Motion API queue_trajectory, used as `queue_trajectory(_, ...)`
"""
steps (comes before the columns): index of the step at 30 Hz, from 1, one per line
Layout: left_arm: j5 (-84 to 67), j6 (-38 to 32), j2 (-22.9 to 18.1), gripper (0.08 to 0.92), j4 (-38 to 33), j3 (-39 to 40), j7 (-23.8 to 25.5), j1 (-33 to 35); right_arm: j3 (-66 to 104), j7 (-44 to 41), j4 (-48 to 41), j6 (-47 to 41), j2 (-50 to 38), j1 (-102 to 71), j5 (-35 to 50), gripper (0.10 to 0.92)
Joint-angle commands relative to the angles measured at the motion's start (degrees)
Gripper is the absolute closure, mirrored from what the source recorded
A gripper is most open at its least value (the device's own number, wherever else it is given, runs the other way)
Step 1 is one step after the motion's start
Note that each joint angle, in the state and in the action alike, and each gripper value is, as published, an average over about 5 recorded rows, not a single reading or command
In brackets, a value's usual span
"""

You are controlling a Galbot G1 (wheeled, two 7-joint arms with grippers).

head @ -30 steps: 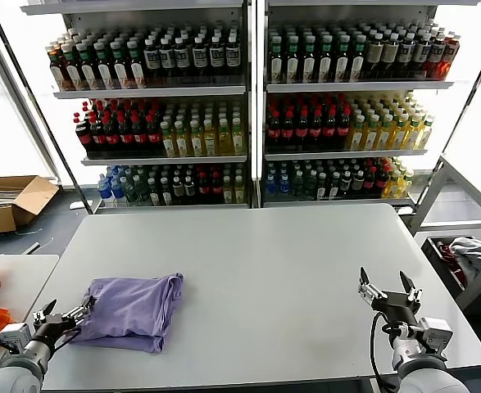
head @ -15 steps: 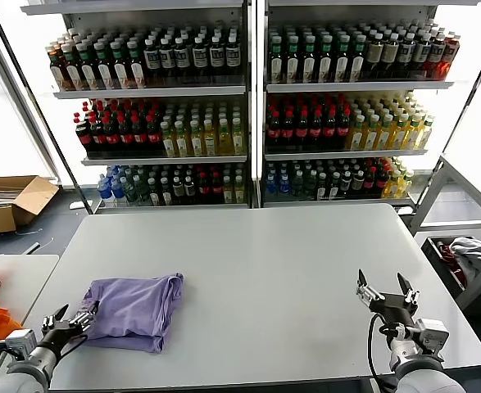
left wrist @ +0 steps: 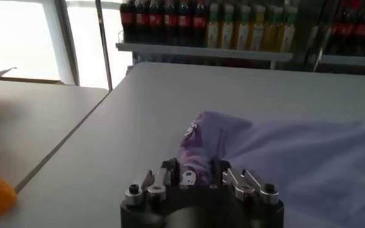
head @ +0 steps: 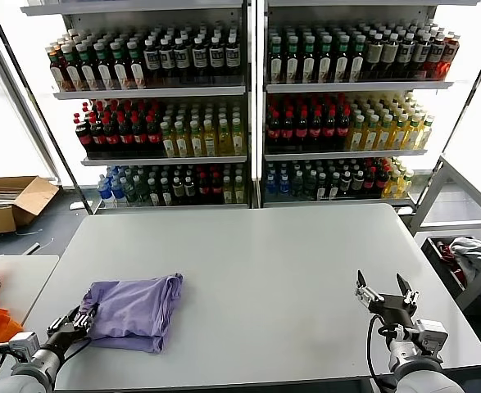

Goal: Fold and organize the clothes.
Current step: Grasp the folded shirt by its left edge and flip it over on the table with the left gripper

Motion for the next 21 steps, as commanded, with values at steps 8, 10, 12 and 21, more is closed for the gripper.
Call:
queue_trajectory(8,-0.74,-1.77,0.02,0.819,-0.22,-1.07,-2.31,-0.62,0.16,0.04,0.32,-0.01,-0.19,0.18,-0.08,0.203)
queue_trajectory(10,-0.84,-2.3,0.54,0.871,-0.3,-2.16,-3.14,-1.0,0.18,0.07,0.29,-0.02,-0.25,0.24,-0.07,0.203)
queue_trajectory(12,-0.62,-2.82,1.34,0.898,-0.21,-3.88,-3.93,-1.57,0.17,0.11,0.23,-0.02,-0.3,0.35,-0.07,0.203)
queue_trajectory(21,7.94,-6.25,10.93,0.902,5.14,-17.38,-5.21,-5.17,-0.22,0.25,0.16,-0.01,-0.39,0.9,-0.03,0.203)
